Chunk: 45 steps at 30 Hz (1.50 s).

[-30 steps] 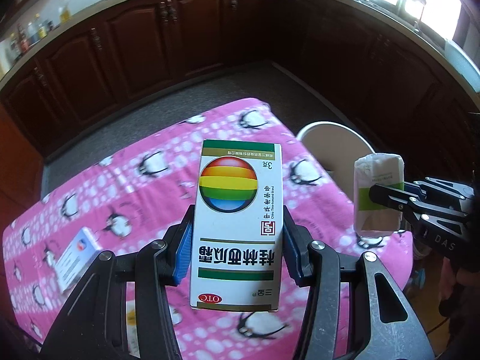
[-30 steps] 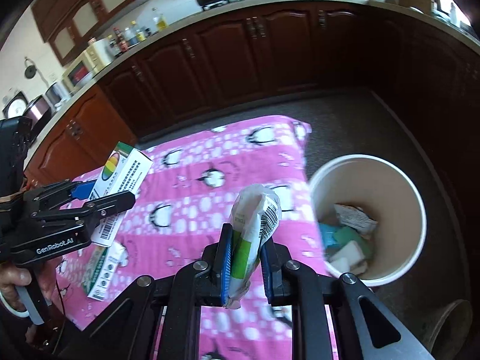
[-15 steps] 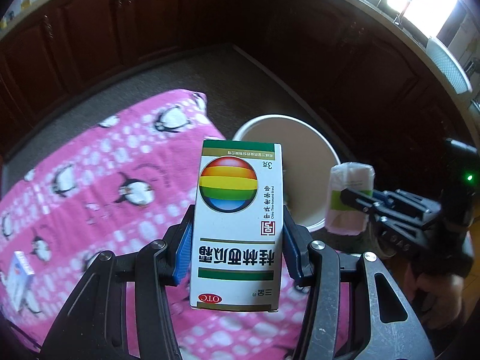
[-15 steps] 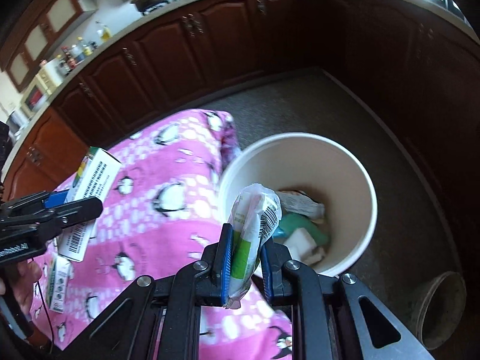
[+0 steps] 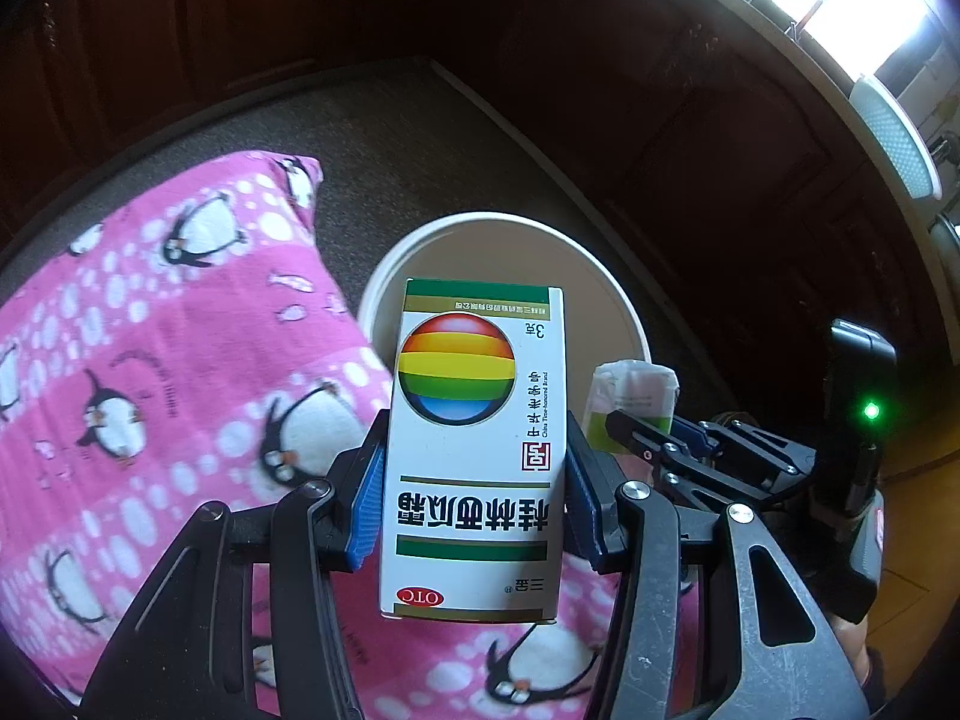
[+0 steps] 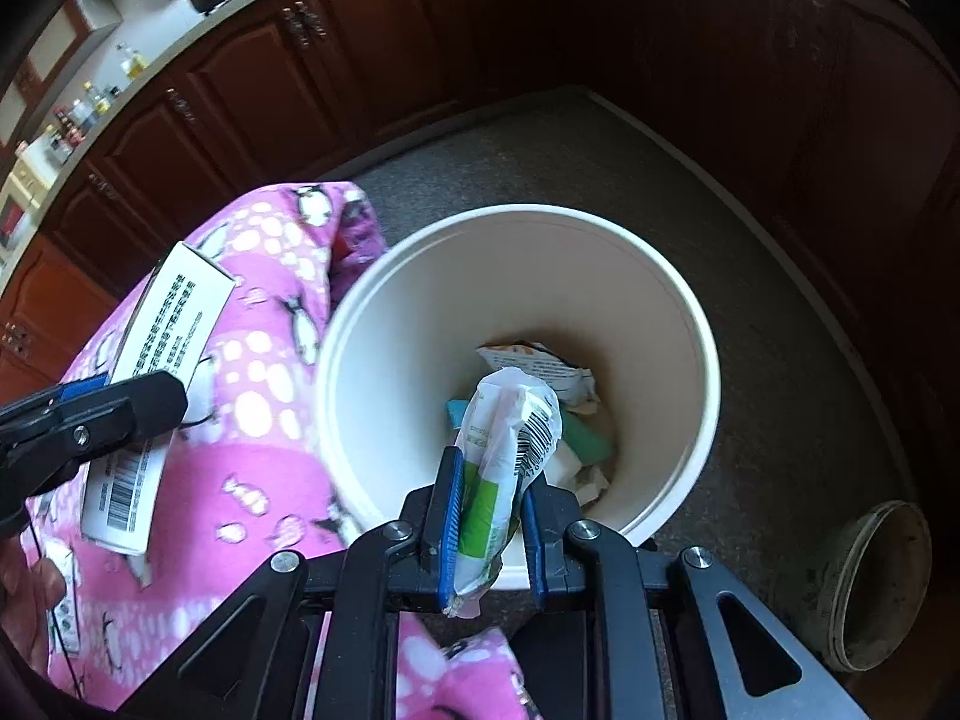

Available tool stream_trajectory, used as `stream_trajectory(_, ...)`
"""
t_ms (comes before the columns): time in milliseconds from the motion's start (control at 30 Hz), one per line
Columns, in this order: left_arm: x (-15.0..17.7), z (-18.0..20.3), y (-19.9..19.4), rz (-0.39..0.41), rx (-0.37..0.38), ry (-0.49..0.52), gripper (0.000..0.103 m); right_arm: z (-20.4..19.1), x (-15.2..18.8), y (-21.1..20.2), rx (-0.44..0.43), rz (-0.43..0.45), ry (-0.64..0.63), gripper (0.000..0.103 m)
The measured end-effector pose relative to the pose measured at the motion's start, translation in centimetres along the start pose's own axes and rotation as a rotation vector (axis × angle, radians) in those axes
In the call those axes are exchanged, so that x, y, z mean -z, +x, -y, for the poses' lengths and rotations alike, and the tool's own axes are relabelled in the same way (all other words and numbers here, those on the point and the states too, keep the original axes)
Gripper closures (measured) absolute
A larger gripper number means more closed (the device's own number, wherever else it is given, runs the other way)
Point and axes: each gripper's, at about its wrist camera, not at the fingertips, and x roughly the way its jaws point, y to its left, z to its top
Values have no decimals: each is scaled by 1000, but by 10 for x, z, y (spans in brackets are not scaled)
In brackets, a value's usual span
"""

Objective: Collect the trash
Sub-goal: 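Open both tools over the white bin to drop box and tissue pack, then move both open tools back over the table toward the remaining boxes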

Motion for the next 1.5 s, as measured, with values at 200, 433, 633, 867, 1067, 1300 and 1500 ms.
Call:
stream_trajectory(200,-7,6,16,4,16,6,53,15,2,3,7,1,42,73)
stream_trajectory(433,-9,2,25,-4,-1,13,53,23,4,-5,-7,17,86,62)
stream_trajectory(633,-7,0,18,12,9,4,42,19,8,-11,-16,21,84,61)
stream_trajectory(867,-4,-1,2,30,8,1,42,12,10,-23,-22,30,68,60)
stream_trajectory(1067,5,-4,-17,62,-37,14,42,-1,12,-30,-31,43,53,59)
stream_trajectory(1300,18,-20,-47,112,-96,7,41,-25,14,-43,-56,69,22,56)
stream_trajectory(1500,26,-36,-67,146,-150,6,41,-54,15,-54,-68,87,-22,56)
